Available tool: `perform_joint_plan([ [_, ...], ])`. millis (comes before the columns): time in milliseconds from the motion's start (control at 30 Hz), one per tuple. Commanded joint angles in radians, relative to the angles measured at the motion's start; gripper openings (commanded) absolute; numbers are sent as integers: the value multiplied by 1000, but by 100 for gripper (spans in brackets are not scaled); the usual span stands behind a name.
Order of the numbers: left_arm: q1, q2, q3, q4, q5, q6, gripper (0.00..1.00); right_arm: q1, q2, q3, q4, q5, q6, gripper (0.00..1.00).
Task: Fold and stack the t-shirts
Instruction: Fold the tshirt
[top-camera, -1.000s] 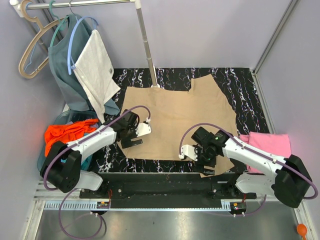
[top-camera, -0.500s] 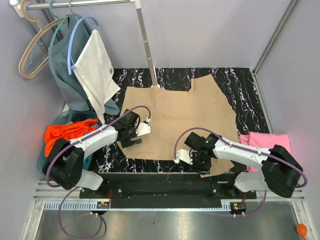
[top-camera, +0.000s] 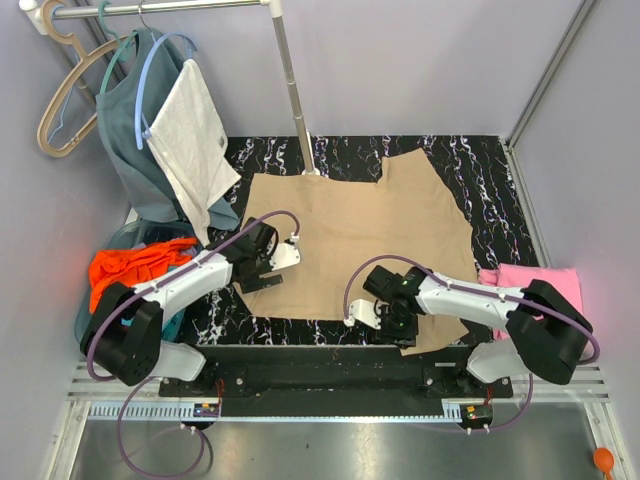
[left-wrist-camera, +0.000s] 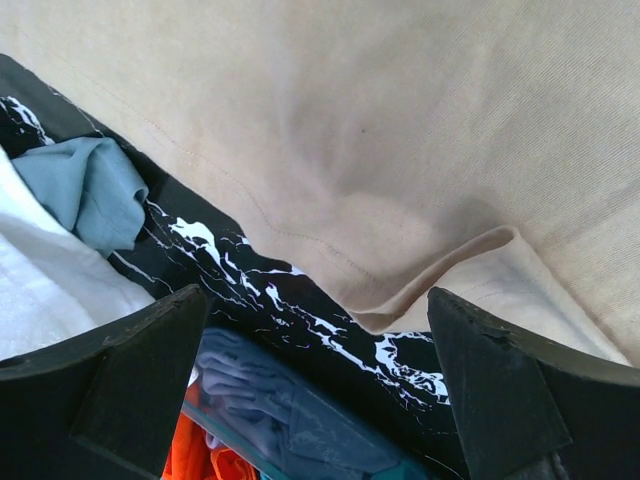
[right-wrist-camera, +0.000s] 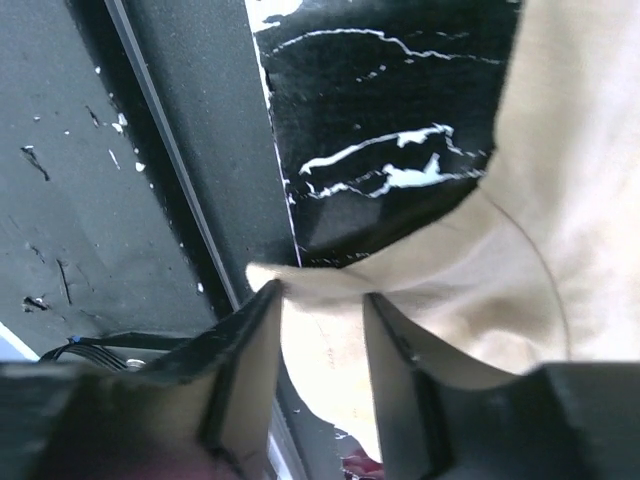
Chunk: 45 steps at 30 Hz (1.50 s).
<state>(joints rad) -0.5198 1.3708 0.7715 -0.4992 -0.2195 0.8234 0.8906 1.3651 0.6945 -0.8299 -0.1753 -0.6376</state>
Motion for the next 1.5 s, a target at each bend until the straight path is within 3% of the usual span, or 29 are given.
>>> perform_joint_plan([
  [0,4,-44,2,14,-27,19,99,27,61,43,8,-12,32,43],
  [233,6,-67,-9,10,-32,28,99,38,104,65,9,-21,56,38],
  [333,6,-72,-17,10,-32,26,99,42,126,74,9,-24,73,26],
  [367,6,-75,-18,11,-31,25,99,42,134,77,11,-24,78,16],
  [433,7,-79,-26,11,-29,23,99,42,135,80,12,-9,88,6],
  [500,6,-79,-35,11,-27,23,99,42,129,80,12,13,92,0],
  [1067,7,2,-60,80,-24,43,99,42,6,247,-141,211,84,0],
  [1467,9,-2,-31,16,64,43,99,42,34,208,-109,227,87,0],
])
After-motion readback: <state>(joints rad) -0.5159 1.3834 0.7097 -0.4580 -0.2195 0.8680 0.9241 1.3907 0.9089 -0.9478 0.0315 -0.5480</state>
